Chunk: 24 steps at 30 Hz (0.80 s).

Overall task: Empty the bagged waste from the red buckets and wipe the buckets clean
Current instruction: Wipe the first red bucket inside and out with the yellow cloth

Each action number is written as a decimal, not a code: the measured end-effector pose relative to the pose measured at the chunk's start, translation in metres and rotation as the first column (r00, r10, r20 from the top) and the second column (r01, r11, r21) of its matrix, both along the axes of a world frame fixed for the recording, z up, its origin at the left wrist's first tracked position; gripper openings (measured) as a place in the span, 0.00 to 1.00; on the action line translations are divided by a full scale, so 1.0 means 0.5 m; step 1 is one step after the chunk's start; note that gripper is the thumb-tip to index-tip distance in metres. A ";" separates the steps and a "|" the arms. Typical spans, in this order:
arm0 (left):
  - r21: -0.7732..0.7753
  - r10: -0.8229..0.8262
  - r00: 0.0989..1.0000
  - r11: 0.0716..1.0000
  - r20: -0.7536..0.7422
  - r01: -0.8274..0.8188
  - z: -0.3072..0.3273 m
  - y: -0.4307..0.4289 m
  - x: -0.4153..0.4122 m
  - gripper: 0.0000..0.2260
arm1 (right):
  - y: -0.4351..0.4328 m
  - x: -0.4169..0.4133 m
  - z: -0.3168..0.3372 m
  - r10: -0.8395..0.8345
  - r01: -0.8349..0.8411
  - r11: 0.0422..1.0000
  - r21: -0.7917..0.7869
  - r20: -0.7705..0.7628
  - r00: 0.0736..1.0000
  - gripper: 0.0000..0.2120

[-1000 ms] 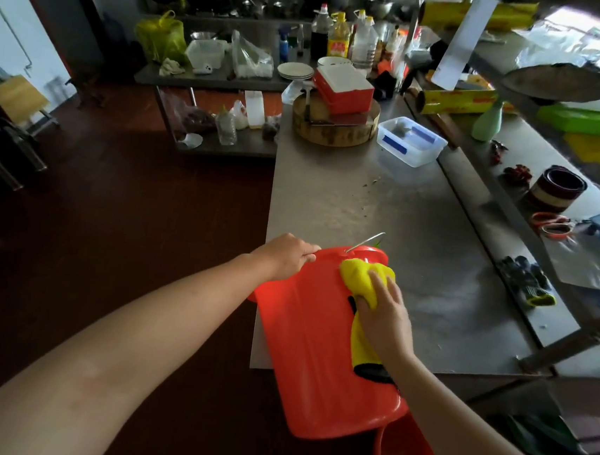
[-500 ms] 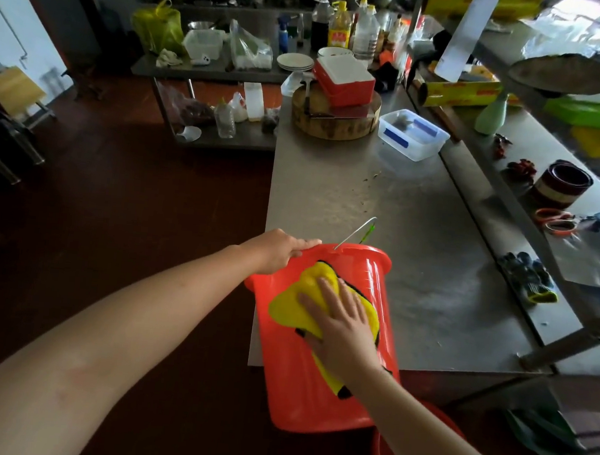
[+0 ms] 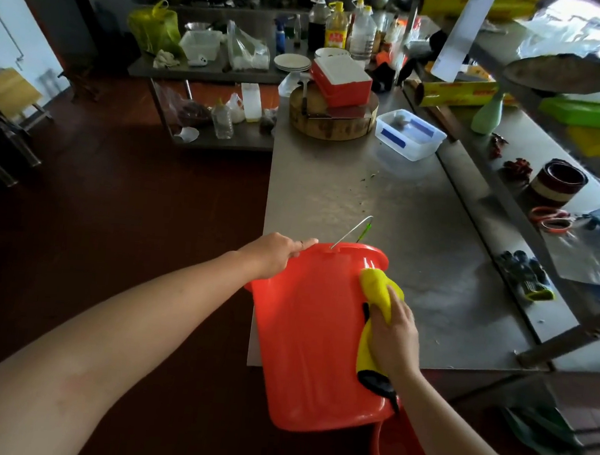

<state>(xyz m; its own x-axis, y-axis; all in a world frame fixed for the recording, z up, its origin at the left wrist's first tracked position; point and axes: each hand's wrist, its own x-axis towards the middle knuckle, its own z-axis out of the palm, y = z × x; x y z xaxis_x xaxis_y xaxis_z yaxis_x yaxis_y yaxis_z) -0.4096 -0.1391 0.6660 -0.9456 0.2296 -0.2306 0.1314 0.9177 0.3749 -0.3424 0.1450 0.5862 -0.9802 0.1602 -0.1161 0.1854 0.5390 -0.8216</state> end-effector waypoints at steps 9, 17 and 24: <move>-0.020 -0.029 0.996 0.999 -0.089 0.027 -0.024 0.004 0.010 0.26 | -0.162 0.134 0.026 0.744 -0.398 0.492 0.774 -0.137 0.653 0.35; 0.001 0.030 0.995 1.000 -0.097 -0.030 -0.043 0.000 0.044 0.33 | -0.098 0.123 0.013 0.684 -0.414 0.624 0.663 -0.208 0.699 0.34; 0.039 -0.051 0.980 0.997 -0.190 0.059 -0.074 0.024 0.060 0.28 | -0.004 0.091 0.017 0.289 -0.211 0.911 0.355 -0.184 0.939 0.27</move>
